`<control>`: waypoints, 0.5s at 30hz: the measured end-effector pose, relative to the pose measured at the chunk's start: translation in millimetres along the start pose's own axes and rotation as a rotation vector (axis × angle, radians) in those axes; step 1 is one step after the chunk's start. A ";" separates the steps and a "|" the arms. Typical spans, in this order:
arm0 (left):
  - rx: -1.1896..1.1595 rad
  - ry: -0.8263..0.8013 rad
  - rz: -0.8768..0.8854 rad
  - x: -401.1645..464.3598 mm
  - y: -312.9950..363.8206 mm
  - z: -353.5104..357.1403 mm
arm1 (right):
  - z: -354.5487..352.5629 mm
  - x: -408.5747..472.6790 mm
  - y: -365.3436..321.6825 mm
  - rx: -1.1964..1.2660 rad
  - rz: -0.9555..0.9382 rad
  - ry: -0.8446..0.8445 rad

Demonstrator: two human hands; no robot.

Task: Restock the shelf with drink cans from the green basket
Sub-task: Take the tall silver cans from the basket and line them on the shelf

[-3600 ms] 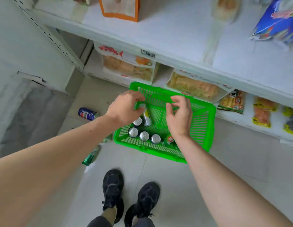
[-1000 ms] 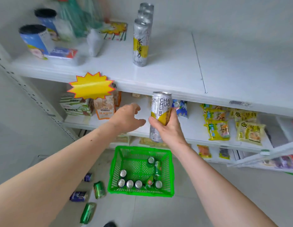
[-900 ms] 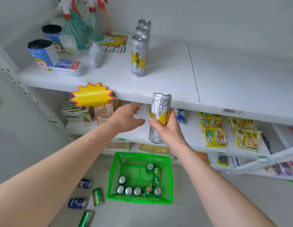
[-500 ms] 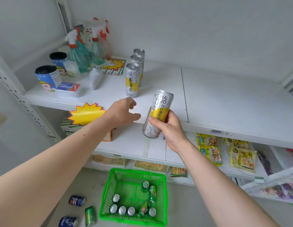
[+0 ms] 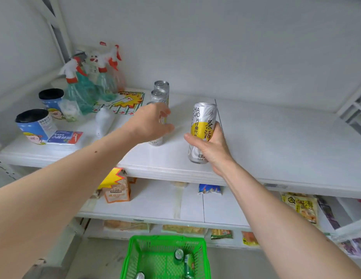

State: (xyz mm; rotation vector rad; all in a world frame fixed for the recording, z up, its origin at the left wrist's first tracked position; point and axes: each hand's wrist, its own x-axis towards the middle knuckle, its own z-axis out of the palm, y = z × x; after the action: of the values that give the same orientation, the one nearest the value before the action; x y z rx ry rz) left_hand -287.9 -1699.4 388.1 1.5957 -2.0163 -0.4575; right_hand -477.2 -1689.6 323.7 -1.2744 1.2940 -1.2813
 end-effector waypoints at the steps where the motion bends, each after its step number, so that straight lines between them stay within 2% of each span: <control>1: 0.015 0.011 0.016 8.4 -0.7 -4.0 | 0.3 8.6 -1.1 0.011 0.017 0.002; 5: 0.096 0.029 0.038 39.8 -9.8 -12.1 | 1.7 49.0 0.0 0.074 0.075 0.006; 11: 0.181 0.025 0.007 80.8 -35.0 1.1 | 7.3 115.3 13.7 -0.067 -0.035 0.072; 15: 0.156 0.096 -0.043 111.9 -49.8 12.8 | 18.4 162.8 25.3 -0.140 -0.071 0.081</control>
State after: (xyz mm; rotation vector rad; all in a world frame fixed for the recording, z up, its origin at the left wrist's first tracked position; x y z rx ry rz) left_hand -274.9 -1820.7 371.3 1.7219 -1.9897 -0.2391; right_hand -473.7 -1854.6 308.3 -1.3895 1.4284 -1.3230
